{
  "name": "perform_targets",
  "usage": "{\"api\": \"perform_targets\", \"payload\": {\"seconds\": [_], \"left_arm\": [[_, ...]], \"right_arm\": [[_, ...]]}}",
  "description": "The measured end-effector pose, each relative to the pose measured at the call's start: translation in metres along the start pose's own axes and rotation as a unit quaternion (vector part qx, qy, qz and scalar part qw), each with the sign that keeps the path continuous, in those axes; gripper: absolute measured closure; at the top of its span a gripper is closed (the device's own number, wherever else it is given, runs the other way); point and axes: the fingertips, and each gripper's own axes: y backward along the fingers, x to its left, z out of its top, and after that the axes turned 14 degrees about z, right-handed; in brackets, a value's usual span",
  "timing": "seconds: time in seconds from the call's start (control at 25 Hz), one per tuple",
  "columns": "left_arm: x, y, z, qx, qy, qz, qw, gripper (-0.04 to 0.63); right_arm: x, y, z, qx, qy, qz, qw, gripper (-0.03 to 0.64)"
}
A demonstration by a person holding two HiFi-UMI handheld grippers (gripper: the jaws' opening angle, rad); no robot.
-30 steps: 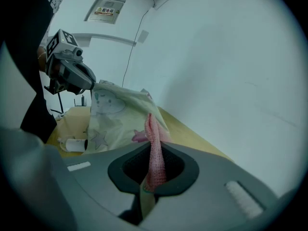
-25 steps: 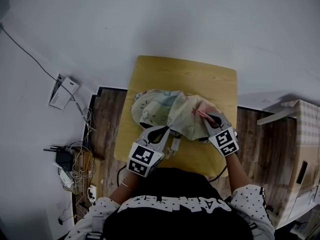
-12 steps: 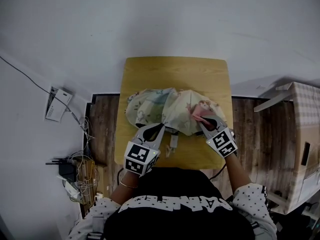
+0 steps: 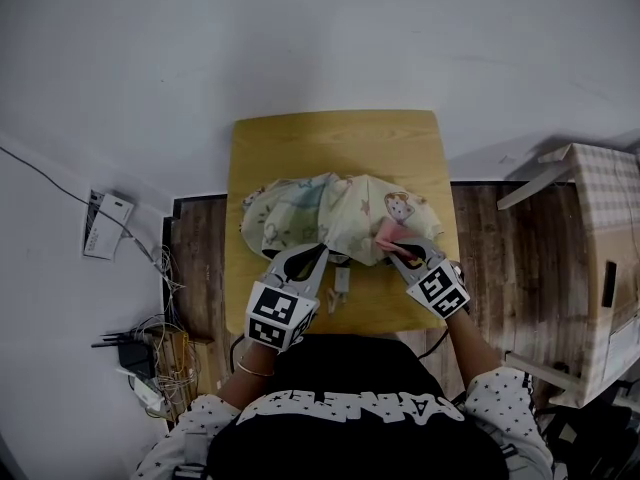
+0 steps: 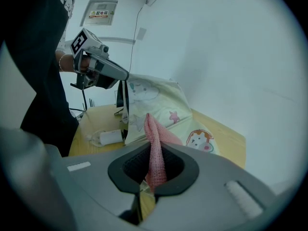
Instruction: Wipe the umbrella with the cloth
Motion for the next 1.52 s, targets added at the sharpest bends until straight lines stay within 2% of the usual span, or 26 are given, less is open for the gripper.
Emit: {"api": "perform_targets", "payload": {"seconds": [0.28, 0.44, 0.52, 0.72, 0.96, 1.28, 1.52], "left_arm": [[-0.012, -0.001, 0.006, -0.003, -0.009, -0.021, 0.9997, 0.594], [-0.02, -0.004, 0.009, -0.005, -0.014, -0.034, 0.9993, 0.594], [-0.026, -0.006, 0.011, -0.007, -0.019, -0.043, 0.9989, 0.594], [-0.046, -0.014, 0.018, -0.009, -0.031, -0.071, 0.9969, 0.594], [-0.078, -0.03, 0.019, -0.006, -0.045, -0.111, 0.9928, 0.594], [-0.119, -0.063, 0.007, 0.011, -0.073, -0.148, 0.9863, 0.594], [-0.139, -0.091, -0.023, 0.046, -0.098, -0.153, 0.9823, 0.594]], "right_arm": [[0.022, -0.004, -0.007, -0.003, -0.016, 0.02, 1.0, 0.584], [0.044, -0.007, -0.008, -0.006, -0.022, 0.069, 0.997, 0.584], [0.05, -0.004, -0.005, -0.01, -0.018, 0.075, 0.997, 0.584], [0.041, 0.017, 0.002, -0.033, -0.026, 0.024, 0.999, 0.584], [0.034, 0.054, 0.006, -0.076, -0.052, -0.039, 0.995, 0.584], [0.01, 0.109, 0.004, -0.15, -0.128, -0.146, 0.969, 0.584], [0.011, 0.129, -0.003, -0.165, -0.151, -0.17, 0.96, 0.584]]}}
